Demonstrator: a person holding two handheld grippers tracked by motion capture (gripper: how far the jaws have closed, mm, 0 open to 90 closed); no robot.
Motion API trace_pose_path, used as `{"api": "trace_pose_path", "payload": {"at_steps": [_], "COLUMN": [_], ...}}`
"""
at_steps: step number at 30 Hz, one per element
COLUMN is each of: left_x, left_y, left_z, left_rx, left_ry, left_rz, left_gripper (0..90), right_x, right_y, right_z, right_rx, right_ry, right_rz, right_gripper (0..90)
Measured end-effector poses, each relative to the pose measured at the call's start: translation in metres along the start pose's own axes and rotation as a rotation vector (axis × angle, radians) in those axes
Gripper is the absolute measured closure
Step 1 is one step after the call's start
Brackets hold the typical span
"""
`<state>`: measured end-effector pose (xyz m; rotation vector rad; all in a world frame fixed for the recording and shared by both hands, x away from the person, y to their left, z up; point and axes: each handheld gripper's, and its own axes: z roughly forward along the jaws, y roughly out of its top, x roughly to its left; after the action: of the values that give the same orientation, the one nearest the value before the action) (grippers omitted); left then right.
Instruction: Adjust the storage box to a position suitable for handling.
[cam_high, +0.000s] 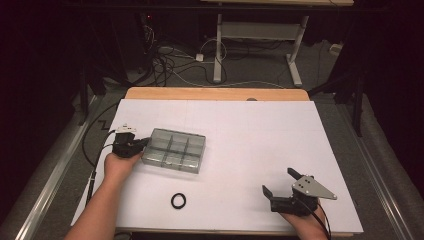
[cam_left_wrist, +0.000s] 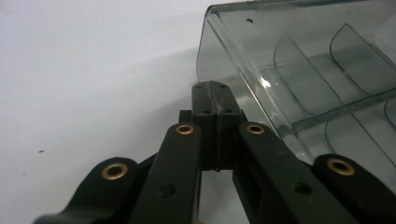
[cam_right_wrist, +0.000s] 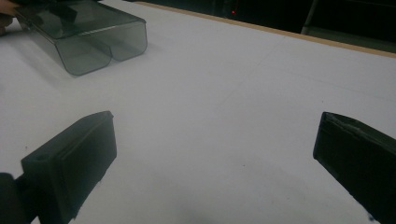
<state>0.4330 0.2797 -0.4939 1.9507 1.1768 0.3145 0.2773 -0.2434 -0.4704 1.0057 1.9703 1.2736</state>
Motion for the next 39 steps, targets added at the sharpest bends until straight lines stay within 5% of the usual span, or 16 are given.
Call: {"api": "trace_pose_path", "payload": {"at_steps": [11,24,39], "left_x": [-0.033,-0.074,-0.140], "left_y": [0.005,0.002,-0.010], "left_z": [0.014,0.022,0.019], "left_rx": [0.052,0.076,0.101], "left_ry": [-0.040,-0.113,-0.210], "left_rz": [0.096,0.152,0.290], "left_gripper": [88.2,88.2,88.2], "right_x": [0.000,-0.001,-0.002], "right_y": [0.000,0.000,0.000], "right_z": [0.000,0.000,0.000], "right_rx": [-0.001,-0.003,-0.004], "right_ry": [0.000,0.004,0.003], "right_rz": [0.001,0.003,0.010], "right_gripper": [0.0,0.0,0.0]}}
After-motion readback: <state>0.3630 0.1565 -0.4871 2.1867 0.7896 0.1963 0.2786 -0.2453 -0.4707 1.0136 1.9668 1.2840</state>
